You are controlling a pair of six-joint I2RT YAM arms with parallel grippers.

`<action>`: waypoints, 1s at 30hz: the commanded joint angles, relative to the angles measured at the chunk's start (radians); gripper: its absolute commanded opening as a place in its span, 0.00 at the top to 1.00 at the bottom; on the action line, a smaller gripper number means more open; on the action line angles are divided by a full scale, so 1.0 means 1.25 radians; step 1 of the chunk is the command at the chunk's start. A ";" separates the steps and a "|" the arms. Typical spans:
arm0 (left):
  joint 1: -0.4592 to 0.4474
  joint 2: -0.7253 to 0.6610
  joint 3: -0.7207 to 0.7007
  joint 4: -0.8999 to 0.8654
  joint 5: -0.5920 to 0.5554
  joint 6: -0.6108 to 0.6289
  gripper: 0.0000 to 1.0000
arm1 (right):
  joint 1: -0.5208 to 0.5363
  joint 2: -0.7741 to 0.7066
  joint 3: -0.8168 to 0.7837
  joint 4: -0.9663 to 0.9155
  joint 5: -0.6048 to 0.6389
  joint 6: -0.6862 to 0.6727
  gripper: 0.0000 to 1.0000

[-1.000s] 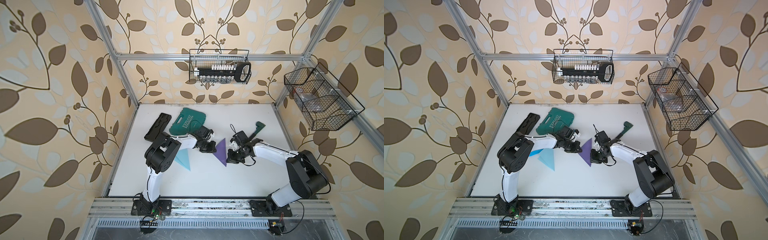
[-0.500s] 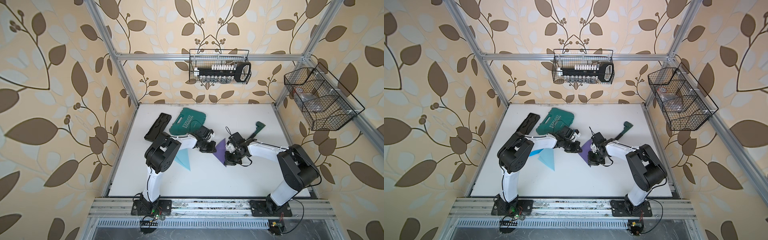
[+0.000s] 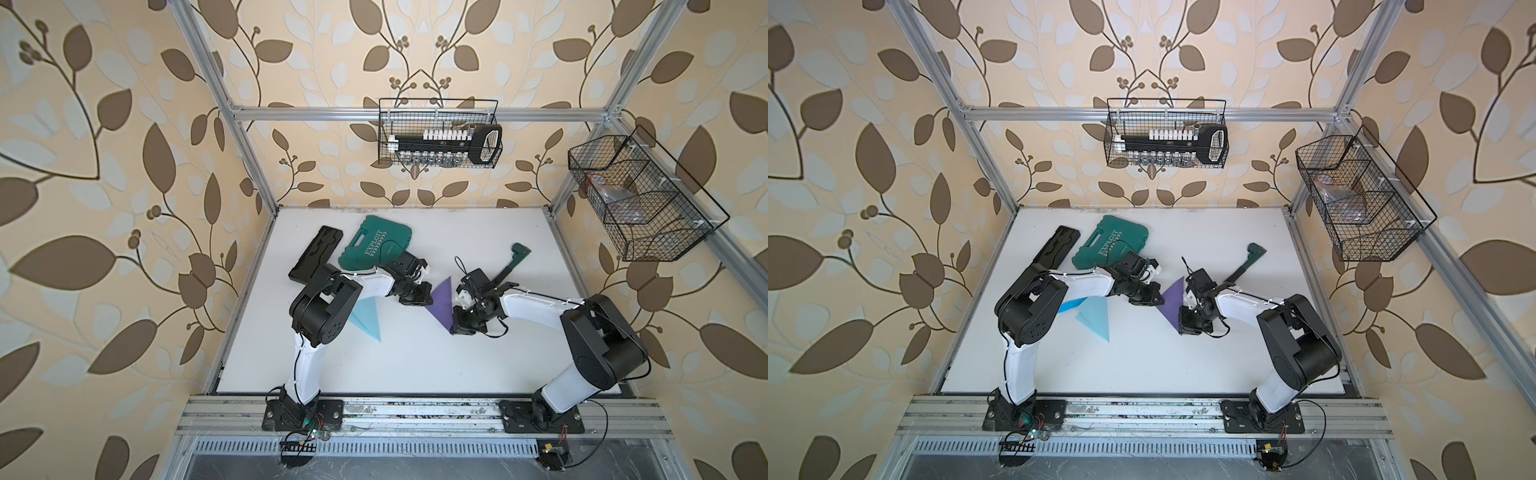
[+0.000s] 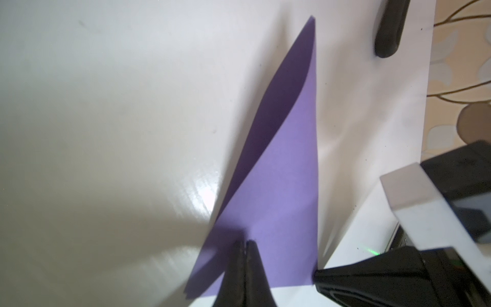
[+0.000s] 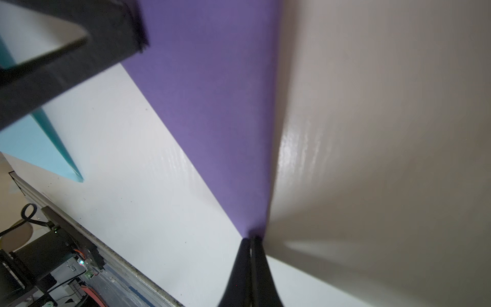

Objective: Fold the square paper diagonally
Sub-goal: Fold the paper at the center of the board.

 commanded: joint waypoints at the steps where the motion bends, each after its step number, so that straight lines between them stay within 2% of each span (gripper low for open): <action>1: -0.004 0.051 -0.027 -0.126 -0.103 0.021 1.00 | -0.007 -0.009 -0.023 -0.072 0.045 -0.015 1.00; 10: -0.005 0.052 -0.028 -0.118 -0.092 0.022 1.00 | -0.043 -0.035 0.093 -0.064 0.006 -0.018 1.00; 17: -0.007 0.041 -0.032 -0.109 -0.078 0.031 1.00 | -0.057 0.045 0.169 -0.047 -0.016 -0.020 1.00; 30: -0.010 -0.012 -0.052 -0.089 -0.063 0.050 1.00 | -0.056 0.132 0.199 -0.011 -0.012 -0.007 1.00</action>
